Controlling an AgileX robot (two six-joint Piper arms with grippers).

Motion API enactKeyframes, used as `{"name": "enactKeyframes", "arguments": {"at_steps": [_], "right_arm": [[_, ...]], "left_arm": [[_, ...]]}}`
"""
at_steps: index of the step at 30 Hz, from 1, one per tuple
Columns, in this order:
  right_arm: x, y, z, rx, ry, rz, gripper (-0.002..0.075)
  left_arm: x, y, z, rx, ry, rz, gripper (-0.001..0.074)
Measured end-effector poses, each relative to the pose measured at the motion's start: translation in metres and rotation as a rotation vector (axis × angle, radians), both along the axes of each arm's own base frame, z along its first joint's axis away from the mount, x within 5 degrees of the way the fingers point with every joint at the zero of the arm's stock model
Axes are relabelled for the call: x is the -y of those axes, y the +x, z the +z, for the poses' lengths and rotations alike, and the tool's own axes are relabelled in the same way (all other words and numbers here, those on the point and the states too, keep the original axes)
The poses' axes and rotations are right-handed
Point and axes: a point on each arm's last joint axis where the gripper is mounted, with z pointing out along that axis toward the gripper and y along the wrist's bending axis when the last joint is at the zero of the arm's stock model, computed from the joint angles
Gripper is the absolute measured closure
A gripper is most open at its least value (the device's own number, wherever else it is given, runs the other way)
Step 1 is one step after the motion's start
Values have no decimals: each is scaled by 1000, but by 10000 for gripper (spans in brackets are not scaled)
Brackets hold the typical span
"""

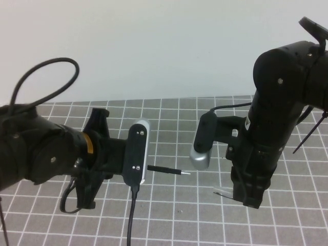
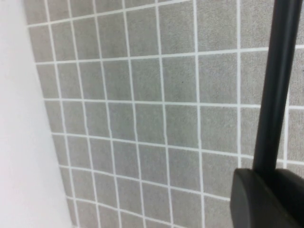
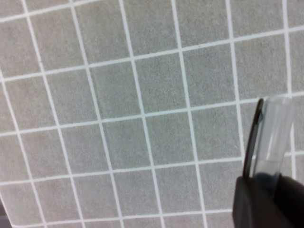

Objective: Cap the pen
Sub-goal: Put the cap on the pen

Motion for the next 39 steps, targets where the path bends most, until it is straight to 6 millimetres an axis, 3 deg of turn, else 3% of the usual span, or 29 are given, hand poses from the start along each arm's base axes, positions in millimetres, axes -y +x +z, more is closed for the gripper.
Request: {"name": "enactKeyframes", "arguments": {"at_steps": [8,13,18,24,34,39], "right_arm": [[-1,-1,0,-1,9,24,670],[-3,-2,1,-16,30,17,670],[-5,-4,1,-38,59,7,670],[-8,-6,2,-63,96,-4,670],[-15,-24,-17,-163,93,-1,670],[-16,-26,-16,-174,112,-6,671]], "left_arm": [[-7,-11,3,30,-26,-5,696],[-20,-30,-1,177,-86,-36,696],[-33,-49,-9,322,-146,-79,696],[-42,-65,-30,403,-87,-178,696],[-37,-66,-26,507,-175,-210,696],[-37,-66,-27,504,-172,-209,696]]}}
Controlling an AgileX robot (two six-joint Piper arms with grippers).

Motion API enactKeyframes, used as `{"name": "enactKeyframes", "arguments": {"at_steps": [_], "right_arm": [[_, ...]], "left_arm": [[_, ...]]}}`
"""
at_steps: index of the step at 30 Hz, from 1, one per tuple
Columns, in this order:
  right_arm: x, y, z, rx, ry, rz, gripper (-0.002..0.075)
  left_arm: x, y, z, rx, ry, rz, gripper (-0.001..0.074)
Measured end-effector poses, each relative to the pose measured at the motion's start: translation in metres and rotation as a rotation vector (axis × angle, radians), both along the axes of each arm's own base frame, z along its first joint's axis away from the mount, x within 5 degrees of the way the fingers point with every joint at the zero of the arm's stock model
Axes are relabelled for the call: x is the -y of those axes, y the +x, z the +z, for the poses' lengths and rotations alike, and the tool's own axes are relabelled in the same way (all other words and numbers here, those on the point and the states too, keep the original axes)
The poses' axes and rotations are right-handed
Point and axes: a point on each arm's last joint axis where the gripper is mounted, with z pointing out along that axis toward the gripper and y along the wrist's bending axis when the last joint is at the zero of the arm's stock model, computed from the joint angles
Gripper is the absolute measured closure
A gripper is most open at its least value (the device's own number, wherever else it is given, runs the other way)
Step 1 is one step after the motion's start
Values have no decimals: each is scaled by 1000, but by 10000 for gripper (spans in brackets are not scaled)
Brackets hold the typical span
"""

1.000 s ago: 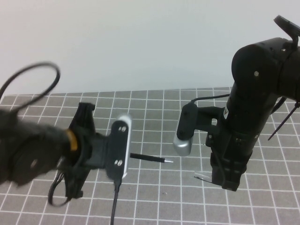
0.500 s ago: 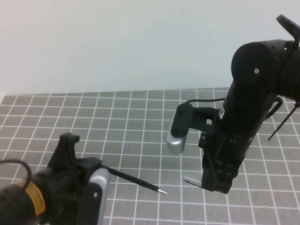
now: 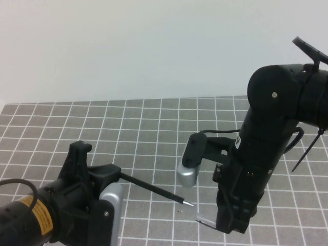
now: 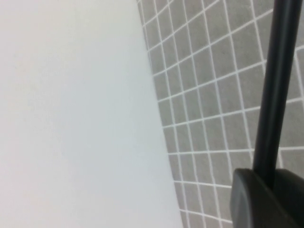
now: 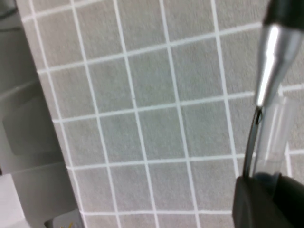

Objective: Cap the pen
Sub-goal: Put the cap on the pen

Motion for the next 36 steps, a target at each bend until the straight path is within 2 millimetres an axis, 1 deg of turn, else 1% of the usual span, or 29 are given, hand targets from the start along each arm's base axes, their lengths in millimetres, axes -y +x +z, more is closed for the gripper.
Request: {"name": "enactKeyframes", "arguments": {"at_steps": [6,20,25,32,36], "right_arm": [[3,-3,13,29,21,-3,671],[3,-3,12,28,9,-25,671],[1,-4,13,13,36,-22,671],[1,-4,13,12,39,-21,671],[1,-4,13,11,40,-21,671]], "left_arm": [[-1,0,-2,-14,26,2,696],[-3,-1,-6,-43,55,12,696],[1,3,-15,-74,76,9,696],[5,7,-13,-37,29,-8,696],[4,6,-16,-63,53,1,696]]}}
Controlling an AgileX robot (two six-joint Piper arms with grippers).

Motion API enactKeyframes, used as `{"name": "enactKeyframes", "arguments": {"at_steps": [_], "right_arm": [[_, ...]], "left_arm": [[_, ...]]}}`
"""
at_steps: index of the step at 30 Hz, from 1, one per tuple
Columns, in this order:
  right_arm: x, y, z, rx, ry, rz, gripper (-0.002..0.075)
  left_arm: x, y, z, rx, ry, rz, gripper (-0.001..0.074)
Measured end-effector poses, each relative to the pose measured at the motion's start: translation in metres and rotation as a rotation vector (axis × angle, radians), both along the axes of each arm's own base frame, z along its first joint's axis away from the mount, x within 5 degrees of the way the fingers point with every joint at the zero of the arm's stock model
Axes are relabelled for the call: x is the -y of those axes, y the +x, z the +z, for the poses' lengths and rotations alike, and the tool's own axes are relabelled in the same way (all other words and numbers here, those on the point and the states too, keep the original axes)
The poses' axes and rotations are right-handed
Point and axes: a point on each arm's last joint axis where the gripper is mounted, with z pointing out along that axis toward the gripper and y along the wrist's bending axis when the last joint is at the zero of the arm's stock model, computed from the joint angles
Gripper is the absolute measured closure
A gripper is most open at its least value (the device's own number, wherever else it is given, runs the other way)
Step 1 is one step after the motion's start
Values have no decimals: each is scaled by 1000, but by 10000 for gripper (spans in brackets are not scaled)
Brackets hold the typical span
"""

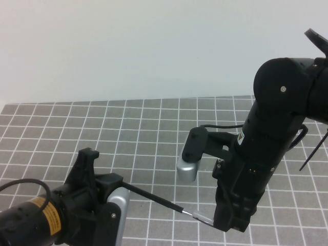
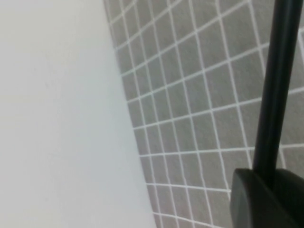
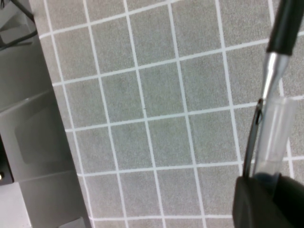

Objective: Cap the pen
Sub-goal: Put the cap on the pen

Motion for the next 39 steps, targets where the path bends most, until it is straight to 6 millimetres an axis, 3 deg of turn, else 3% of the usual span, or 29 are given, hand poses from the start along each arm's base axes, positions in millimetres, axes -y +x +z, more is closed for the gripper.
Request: {"name": "enactKeyframes", "arguments": {"at_steps": [39], "right_arm": [[0,0,0,10,9,41,671]], "left_arm": [[6,-2,-5,-35,-11,-14,696]]}}
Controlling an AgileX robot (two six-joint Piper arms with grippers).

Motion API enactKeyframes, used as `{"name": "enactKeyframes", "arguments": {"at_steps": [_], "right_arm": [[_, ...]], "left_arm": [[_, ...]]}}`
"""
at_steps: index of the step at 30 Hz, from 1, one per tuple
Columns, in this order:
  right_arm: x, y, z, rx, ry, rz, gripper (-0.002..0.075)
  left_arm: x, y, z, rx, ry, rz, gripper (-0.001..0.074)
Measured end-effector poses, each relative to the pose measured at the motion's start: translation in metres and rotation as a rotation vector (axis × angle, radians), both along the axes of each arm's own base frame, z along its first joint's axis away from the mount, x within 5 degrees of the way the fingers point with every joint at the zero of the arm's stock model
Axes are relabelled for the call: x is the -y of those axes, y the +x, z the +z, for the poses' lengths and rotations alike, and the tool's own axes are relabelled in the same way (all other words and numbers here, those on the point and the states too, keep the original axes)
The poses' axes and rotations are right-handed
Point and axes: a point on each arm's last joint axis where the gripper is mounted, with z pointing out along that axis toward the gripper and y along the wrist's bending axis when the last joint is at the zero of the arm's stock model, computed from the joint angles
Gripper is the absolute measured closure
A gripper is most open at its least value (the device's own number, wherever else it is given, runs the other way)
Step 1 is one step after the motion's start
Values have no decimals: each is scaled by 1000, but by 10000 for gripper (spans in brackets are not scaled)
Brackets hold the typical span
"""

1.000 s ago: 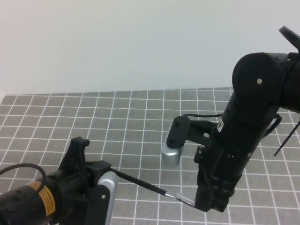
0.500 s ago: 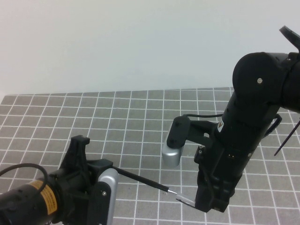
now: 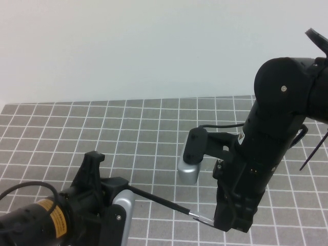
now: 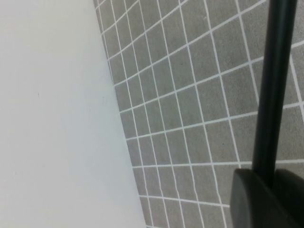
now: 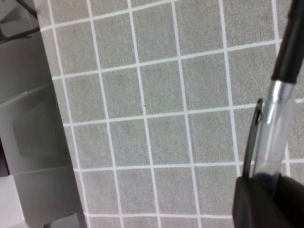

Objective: Cap the pen
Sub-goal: Put the cap on the pen

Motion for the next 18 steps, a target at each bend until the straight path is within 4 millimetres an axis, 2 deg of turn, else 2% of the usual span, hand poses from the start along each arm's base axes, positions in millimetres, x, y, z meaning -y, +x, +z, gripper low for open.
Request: {"name": "enactKeyframes", "arguments": {"at_steps": [9,18], "right_arm": [[0,0,0,0,0,0,671],[0,0,0,-1,-1,1,671]], "left_arm": [[2,-1,1,56,42,-57,696],[5,0,6,101,-3,-80,697]]}}
